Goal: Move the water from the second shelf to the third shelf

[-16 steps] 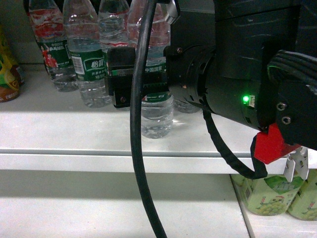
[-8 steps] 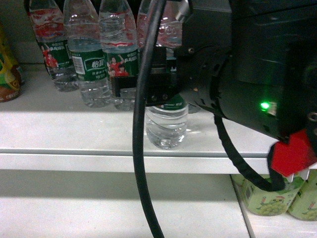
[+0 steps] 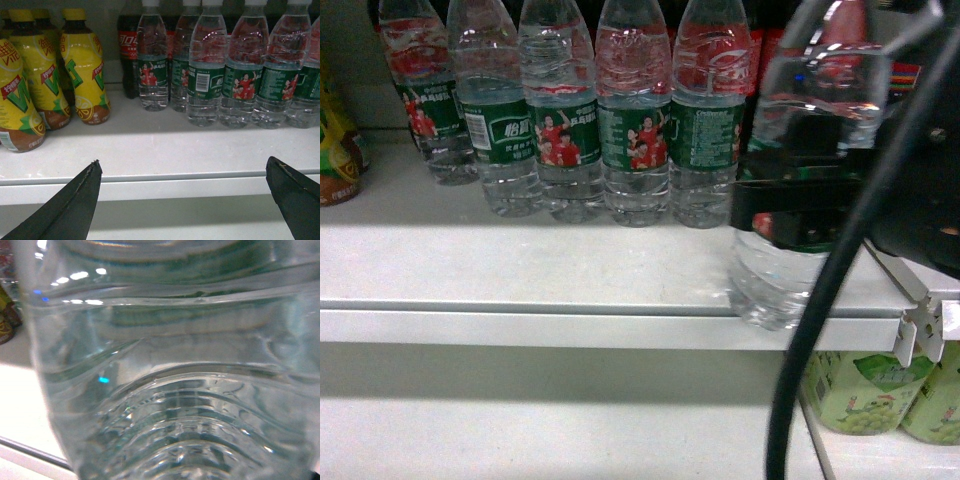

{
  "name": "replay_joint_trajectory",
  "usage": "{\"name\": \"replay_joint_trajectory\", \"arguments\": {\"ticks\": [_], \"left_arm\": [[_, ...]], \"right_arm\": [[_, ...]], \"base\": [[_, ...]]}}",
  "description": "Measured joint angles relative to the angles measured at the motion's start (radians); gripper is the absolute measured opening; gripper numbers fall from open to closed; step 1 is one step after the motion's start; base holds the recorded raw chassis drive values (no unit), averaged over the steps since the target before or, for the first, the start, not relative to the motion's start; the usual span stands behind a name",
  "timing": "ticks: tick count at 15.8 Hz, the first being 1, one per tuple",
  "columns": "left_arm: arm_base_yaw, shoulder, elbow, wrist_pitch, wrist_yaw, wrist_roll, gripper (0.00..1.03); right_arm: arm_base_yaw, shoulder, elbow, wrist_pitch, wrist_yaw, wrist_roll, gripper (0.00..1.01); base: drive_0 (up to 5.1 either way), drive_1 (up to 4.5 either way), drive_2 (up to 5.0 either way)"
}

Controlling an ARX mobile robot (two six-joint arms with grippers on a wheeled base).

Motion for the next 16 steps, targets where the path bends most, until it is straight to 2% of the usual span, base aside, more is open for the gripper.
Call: {"name": "replay_joint_trajectory", "arguments": {"ticks": [3, 8, 10, 11, 12, 14, 15, 16], "left_arm": [[0.000, 0.000, 0.000, 0.000, 0.000, 0.000, 0.98], [0.000, 0.000, 0.000, 0.000, 0.000, 0.000, 0.98], [0.000, 0.000, 0.000, 0.000, 0.000, 0.000, 0.98], [0.000, 0.000, 0.000, 0.000, 0.000, 0.000, 0.98], [0.000, 0.000, 0.000, 0.000, 0.000, 0.000, 0.98], [0.000, 0.000, 0.000, 0.000, 0.000, 0.000, 0.98], [0.000, 0.000, 0.000, 0.000, 0.000, 0.000, 0.98], [0.000, 0.000, 0.000, 0.000, 0.000, 0.000, 0.98]], "right_arm": [[-0.076, -0.143, -0.130, -0.003, -0.005, -0.001, 0.42], [-0.109, -0.229, -0.205, 0.001, -0.006, -0.013, 0.42], [-0.170, -0.302, -0.283, 0.028, 0.006, -0.034, 0.42], [-0.297, -0.424, -0.367, 0.014, -0.005, -0.046, 0.42], [-0.369, -0.512, -0.390, -0.031, -0.036, -0.037, 0.42], [-0.441, -0.662, -0.406, -0.125, -0.057, -0.025, 0.42], [-0.486, -0.888, -0.426, -0.283, -0.090, -0.016, 0.42], [-0.500, -0.966, -0.433, -0.333, -0.101, -0.010, 0.42]], "base": [[0.0, 0.00, 0.0], [0.0, 0.00, 0.0], [0.0, 0.00, 0.0], [0.0, 0.00, 0.0], [0.0, 0.00, 0.0], [0.0, 0.00, 0.0], [0.0, 0.00, 0.0], [0.0, 0.00, 0.0]]}}
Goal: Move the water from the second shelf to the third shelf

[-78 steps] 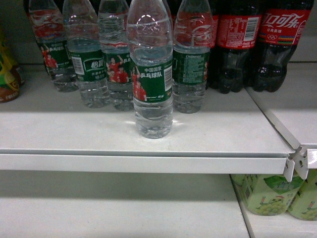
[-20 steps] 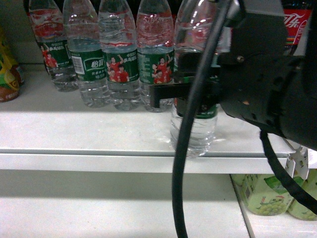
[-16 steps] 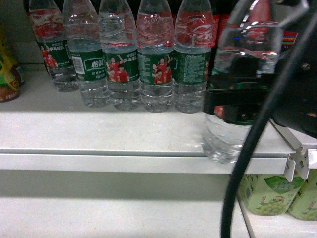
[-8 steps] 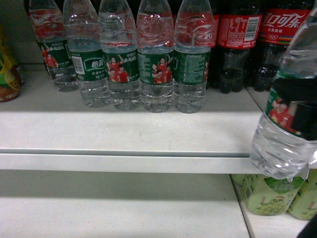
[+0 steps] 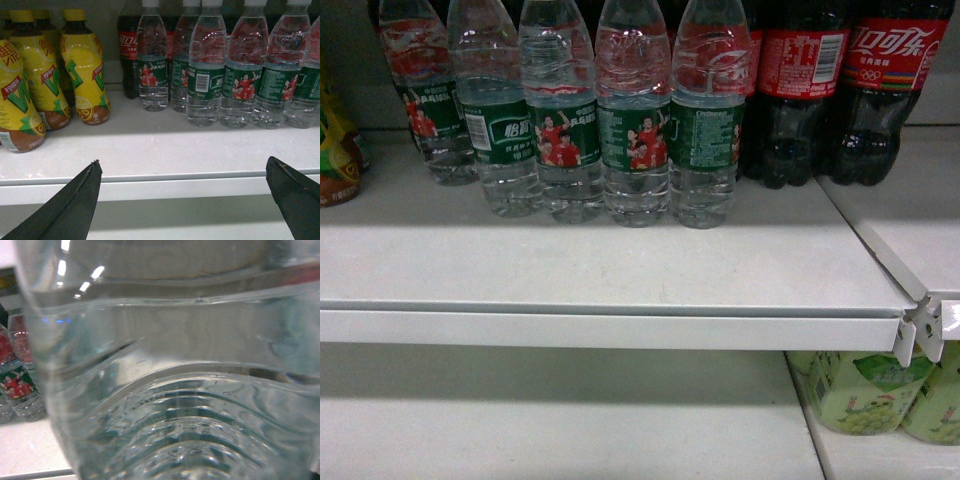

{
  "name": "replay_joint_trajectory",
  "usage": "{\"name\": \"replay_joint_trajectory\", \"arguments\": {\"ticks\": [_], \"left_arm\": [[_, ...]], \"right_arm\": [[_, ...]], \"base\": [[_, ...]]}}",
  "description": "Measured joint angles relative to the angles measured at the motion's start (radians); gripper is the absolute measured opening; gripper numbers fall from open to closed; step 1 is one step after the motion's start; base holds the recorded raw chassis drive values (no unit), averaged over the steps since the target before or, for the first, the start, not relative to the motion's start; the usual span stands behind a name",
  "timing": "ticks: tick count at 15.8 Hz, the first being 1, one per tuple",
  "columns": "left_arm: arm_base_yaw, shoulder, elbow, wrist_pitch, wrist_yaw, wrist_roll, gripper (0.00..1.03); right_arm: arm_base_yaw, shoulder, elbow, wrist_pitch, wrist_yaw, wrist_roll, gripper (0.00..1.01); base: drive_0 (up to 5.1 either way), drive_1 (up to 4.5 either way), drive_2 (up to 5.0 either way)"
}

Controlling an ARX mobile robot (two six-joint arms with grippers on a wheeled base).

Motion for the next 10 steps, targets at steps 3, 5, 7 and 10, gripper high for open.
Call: {"name": "replay_joint_trajectory", "arguments": {"ticks": [3, 5, 7, 10], "left_arm": [[0.000, 0.000, 0.000, 0.000, 0.000, 0.000, 0.98], [0.000, 0.000, 0.000, 0.000, 0.000, 0.000, 0.98], [0.000, 0.000, 0.000, 0.000, 0.000, 0.000, 0.98], [0.000, 0.000, 0.000, 0.000, 0.000, 0.000, 0.98]], "right_arm": [[-0.026, -0.100, -0.011, -0.049, -0.002, 0.010, 0.42], [-0.043, -0.087, -0.018, -0.044, -0.001, 0.014, 0.42], [-0.043, -0.087, -0.019, -0.040, 0.009, 0.013, 0.42], [-0.055, -0.087, -0.020, -0.040, -0.002, 0.014, 0.42]], "base": [[0.0, 0.00, 0.0], [0.0, 0.00, 0.0], [0.0, 0.00, 0.0], [0.0, 0.00, 0.0]]}}
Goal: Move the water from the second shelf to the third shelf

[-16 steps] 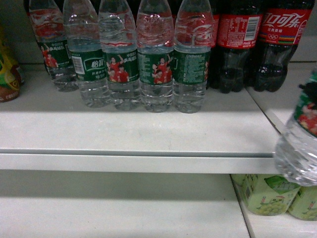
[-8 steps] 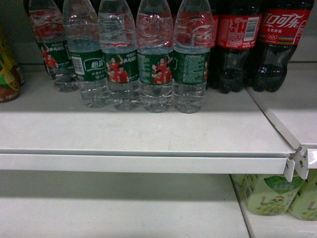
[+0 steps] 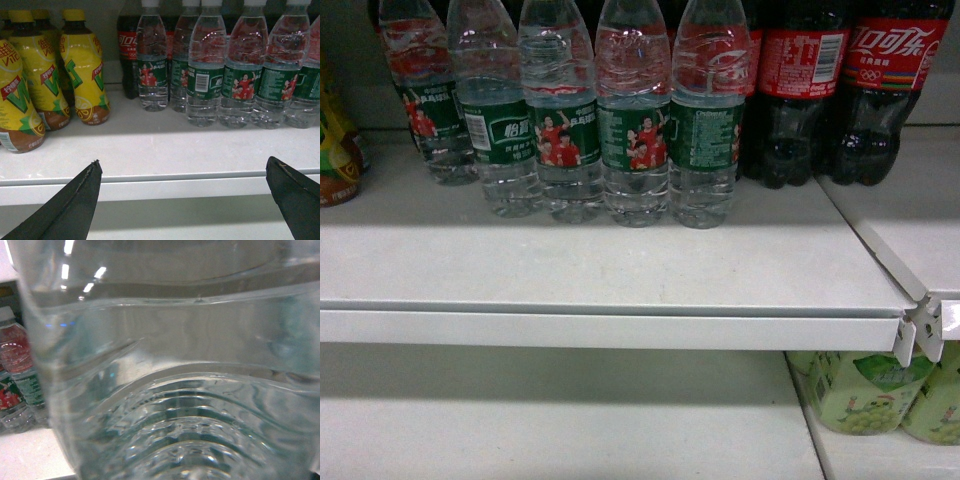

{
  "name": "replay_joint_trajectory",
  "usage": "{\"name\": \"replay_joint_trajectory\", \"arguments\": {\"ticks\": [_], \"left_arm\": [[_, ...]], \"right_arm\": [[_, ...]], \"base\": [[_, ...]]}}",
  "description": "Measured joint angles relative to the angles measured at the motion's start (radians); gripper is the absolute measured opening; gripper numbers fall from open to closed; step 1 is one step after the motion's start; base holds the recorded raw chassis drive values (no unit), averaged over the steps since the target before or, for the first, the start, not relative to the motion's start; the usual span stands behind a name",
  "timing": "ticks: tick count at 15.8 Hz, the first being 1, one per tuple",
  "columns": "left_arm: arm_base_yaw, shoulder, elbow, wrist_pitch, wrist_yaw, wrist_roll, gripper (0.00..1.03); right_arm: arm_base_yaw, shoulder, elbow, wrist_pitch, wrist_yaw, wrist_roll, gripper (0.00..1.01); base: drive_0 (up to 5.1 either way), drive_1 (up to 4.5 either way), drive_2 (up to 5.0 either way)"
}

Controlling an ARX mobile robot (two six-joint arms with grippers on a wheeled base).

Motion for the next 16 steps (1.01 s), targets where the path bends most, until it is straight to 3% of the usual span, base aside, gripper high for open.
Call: {"name": "replay_joint_trajectory", "arguments": {"ticks": [5, 16], "left_arm": [[0.000, 0.000, 0.000, 0.000, 0.000, 0.000, 0.98], [0.000, 0.000, 0.000, 0.000, 0.000, 0.000, 0.98]], "right_arm": [[-0.021, -0.010, -0.002, -0.024, -0.009, 0.008, 0.42], [-0.020, -0.014, -0.002, -0.026, -0.008, 0.021, 0.42]], "base": [[0.0, 0.00, 0.0], [0.0, 0.00, 0.0]]}}
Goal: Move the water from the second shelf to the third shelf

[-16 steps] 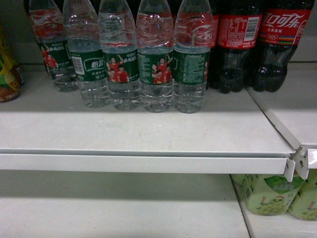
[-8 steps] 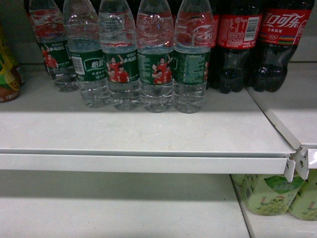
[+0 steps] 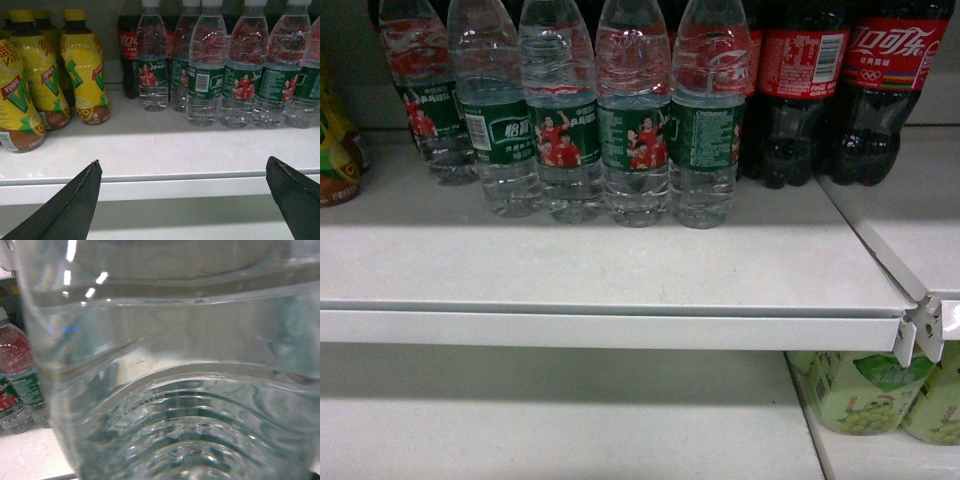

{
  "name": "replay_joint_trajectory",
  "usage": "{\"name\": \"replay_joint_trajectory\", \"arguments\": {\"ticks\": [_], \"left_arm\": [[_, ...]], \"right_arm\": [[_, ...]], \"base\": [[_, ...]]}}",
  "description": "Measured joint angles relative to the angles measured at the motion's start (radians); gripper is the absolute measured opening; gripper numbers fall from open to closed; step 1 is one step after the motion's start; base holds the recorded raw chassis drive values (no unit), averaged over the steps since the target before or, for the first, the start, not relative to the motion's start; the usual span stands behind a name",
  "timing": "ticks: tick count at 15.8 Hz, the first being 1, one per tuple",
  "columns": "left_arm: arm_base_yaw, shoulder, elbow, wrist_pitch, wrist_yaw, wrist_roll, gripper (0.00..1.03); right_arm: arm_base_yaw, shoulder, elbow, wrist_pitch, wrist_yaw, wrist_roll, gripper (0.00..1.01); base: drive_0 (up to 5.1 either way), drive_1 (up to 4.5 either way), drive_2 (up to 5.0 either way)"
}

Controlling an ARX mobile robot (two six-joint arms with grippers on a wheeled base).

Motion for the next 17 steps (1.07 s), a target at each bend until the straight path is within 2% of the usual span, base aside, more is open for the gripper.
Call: {"name": "replay_joint_trajectory", "arguments": {"ticks": [17], "left_arm": [[0.000, 0.000, 0.000, 0.001, 0.001, 0.000, 0.98]], "right_arm": [[0.000, -0.001, -0.004, 0.000, 0.000, 0.002, 0.42]], "base": [[0.0, 0.00, 0.0]]}}
